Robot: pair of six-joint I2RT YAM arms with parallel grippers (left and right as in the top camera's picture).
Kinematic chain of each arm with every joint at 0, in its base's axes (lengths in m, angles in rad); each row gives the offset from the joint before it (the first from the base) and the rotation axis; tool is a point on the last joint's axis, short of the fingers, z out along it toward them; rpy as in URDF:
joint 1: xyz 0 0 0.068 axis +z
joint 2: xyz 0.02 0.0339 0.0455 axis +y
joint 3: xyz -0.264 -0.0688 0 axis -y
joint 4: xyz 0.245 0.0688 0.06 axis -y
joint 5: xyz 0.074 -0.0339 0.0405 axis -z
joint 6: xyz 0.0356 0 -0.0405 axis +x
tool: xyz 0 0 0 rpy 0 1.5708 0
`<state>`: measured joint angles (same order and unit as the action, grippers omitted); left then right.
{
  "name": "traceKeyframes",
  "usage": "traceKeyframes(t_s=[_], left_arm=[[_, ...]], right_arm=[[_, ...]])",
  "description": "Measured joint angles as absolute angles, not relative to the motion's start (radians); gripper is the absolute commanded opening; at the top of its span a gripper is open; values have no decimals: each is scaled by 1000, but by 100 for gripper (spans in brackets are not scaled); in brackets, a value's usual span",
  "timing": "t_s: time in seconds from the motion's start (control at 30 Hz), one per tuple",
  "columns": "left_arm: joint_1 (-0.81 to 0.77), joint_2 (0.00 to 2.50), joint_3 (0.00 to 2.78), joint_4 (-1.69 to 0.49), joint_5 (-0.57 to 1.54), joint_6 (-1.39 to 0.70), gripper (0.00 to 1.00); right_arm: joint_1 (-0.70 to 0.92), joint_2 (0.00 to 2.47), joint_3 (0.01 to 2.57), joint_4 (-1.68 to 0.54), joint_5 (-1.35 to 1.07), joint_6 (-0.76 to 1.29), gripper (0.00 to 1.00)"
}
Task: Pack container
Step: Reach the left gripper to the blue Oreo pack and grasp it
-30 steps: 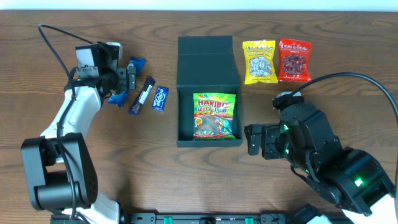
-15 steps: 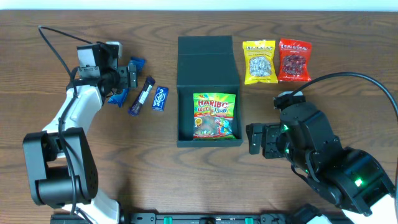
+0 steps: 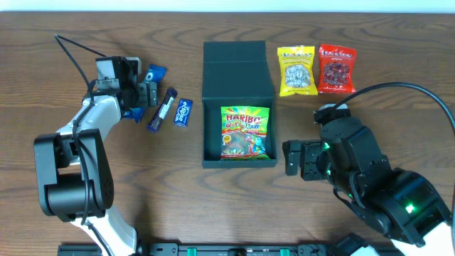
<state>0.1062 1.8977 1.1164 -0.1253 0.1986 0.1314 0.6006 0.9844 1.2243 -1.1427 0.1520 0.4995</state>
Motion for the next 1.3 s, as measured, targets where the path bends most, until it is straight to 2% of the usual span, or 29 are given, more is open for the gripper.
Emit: traceKeyframes(t_s=[0.2,0.4,0.73,1.1,1.3], left_arm=[[106,1929,1116,-123,172,131,100],[106,1955,1116,-124,163,132,74],[106,1956,1116,-123,156,126,50],[106,1956,1116,-123,157,64,38],[106,1930,1116,-129,157,40,36]], right_arm=[[601,985,1224,-1143,159,500,99],[601,1003,1224,-1144,163,500,99],[601,1039,1224,-1145,167,500,99],[601,1039,1224,-1135,173,500,99],[601,1028,1224,-1126,208,500,99]])
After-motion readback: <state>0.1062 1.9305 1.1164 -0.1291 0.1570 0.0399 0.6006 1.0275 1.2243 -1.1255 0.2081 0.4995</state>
